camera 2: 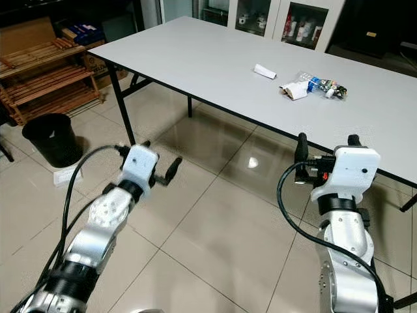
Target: Picking trash to rubbish bin
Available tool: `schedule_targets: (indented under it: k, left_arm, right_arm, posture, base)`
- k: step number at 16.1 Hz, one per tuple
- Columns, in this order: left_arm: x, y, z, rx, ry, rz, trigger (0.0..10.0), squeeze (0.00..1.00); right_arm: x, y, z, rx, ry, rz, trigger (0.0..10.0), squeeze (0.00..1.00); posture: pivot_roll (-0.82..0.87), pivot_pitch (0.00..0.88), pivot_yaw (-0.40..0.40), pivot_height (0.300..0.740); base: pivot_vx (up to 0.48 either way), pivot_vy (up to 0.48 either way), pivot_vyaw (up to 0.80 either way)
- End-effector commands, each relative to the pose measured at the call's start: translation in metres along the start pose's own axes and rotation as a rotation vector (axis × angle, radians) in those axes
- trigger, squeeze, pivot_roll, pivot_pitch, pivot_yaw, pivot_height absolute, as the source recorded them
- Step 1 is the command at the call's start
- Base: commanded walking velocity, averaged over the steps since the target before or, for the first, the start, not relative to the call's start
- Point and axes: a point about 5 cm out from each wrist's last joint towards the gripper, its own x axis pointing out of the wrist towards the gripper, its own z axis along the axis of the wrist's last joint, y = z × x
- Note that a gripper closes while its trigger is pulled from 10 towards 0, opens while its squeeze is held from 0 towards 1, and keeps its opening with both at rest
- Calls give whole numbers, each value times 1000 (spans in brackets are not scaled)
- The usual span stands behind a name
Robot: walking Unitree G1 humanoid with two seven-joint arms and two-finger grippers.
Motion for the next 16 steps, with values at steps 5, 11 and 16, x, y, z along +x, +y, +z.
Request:
schedule_targets:
  k: [5, 11, 16]
  left_arm:
    - [5, -5, 7, -11, -19, -27, 10000, 0]
    - [7, -4, 6, -6, -10, -26, 10000, 0]
    - [9, -4, 6, -9, -11, -30, 10000, 0]
  right_arm:
    - [-2, -1, 0, -9, -1, -17, 10000, 0]
    - [-1, -2, -1, -17, 1, -24, 10000, 0]
    - [-2, -3, -2, -16, 8, -33, 10000, 0]
  posture:
    - [191, 11, -28, 740]
    - [189, 7, -24, 740]
    - [186, 7, -21, 740]
  base:
    - [0, 0, 0]
    - [0, 0, 133]
    - [0, 0, 480]
